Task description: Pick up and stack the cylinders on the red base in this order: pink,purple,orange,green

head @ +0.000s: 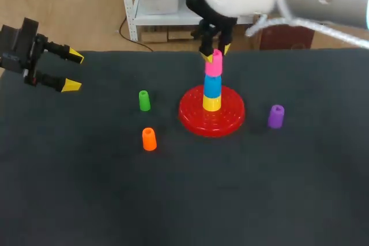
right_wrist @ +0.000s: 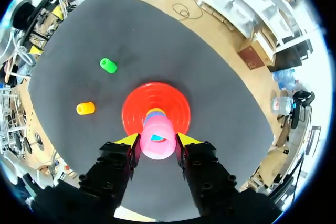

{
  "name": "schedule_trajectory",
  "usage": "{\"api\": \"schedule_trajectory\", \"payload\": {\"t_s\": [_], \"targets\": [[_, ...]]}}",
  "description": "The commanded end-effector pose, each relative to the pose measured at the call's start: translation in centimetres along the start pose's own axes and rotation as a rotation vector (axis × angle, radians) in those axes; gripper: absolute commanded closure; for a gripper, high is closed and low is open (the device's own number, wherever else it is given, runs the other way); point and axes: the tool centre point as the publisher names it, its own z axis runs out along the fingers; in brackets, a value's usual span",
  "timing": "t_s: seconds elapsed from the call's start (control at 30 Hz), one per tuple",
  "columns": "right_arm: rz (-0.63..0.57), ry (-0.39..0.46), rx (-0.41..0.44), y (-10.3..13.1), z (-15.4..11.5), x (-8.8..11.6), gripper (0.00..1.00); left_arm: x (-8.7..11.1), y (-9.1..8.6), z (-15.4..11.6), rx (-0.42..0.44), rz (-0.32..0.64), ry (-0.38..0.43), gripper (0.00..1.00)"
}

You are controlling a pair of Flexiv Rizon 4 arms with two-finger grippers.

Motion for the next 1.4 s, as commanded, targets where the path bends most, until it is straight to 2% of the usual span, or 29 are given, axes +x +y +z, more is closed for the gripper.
{"api": "schedule_trajectory", "payload": {"t_s": [0.03, 0.27, 0.53, 0.8, 1.0, 1.13, 1.27, 1.3, 1.37, 1.4], "targets": [[0.027, 0.087, 0.006, -0.1, 0.5, -0.2, 1.00, 0.1, -0.1, 0.0, -0.002, 0.002, -0.002, 0.00], [0.067, 0.082, -0.004, -0.4, 1.3, 0.7, 1.00, 0.1, -0.1, 0.0, -0.002, 0.002, -0.002, 0.00], [0.057, 0.055, -0.009, 0.2, 1.9, 0.1, 1.00, 0.1, -0.1, 0.0, -0.002, 0.002, -0.002, 0.00], [0.089, 0.044, 0.008, 1.1, 2.0, 1.9, 1.00, 0.1, -0.1, 0.0, -0.002, 0.002, -0.002, 0.00], [0.155, -0.014, 0.019, 1.3, 2.5, 2.7, 1.00, 0.1, -0.1, 0.0, -0.002, 0.002, -0.002, 0.00], [0.180, -0.049, -0.009, 1.4, 3.4, 2.3, 1.00, 0.1, -0.1, 0.0, -0.002, 0.002, -0.002, 0.00], [0.156, -0.062, -0.019, 1.2, 3.9, 1.5, 1.00, 0.1, -0.1, 0.0, -0.002, 0.002, -0.002, 0.00], [0.158, -0.062, -0.016, 1.2, 3.9, 1.4, 0.80, 0.1, -0.1, 0.0, -0.002, 0.002, -0.002, 0.00], [0.148, -0.077, 0.000, 1.1, 3.5, 1.2, 0.00, 0.1, -0.1, 0.0, -0.002, 0.002, -0.002, 0.00], [0.147, -0.085, 0.008, 1.1, 3.2, 1.2, 0.00, 0.1, -0.1, 0.0, -0.002, 0.002, -0.002, 0.00]]}}
